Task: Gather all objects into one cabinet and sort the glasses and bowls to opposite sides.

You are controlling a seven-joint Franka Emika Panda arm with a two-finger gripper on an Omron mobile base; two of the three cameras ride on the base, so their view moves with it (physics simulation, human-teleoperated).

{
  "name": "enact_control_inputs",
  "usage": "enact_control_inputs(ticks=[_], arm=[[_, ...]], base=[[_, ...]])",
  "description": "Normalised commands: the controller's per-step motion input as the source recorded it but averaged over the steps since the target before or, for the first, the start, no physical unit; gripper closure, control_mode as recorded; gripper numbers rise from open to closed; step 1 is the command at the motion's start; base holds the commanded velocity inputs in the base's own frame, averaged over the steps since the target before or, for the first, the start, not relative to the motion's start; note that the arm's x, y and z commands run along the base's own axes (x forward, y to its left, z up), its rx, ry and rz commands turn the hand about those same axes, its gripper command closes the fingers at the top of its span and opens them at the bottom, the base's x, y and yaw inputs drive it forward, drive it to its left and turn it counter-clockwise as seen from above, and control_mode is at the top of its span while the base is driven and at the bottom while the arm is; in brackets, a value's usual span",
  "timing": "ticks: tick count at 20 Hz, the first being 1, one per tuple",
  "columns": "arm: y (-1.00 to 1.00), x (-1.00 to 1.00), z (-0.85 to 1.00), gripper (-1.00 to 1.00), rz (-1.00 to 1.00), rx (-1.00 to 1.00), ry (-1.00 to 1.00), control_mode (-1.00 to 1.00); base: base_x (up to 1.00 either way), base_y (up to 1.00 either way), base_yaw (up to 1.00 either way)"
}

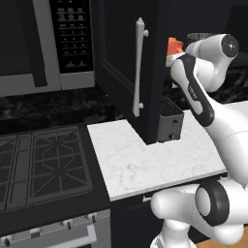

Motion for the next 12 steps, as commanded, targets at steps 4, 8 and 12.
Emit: enact_control_inputs(ticks=[4,8,12], arm=[[0.01,0.09,0.0,1.0,0.0,0.02,0.0,-1.0],[0.04,0.01,0.0,1.0,0.0,0.0,0.0,-1.0],[0.0,0.14,-0.02,1.0,0.0,0.0,0.0,-1.0]], base=[[0.0,0.0,0.0],[0.0,0.0,0.0],[0.0,0.0,0.0]])
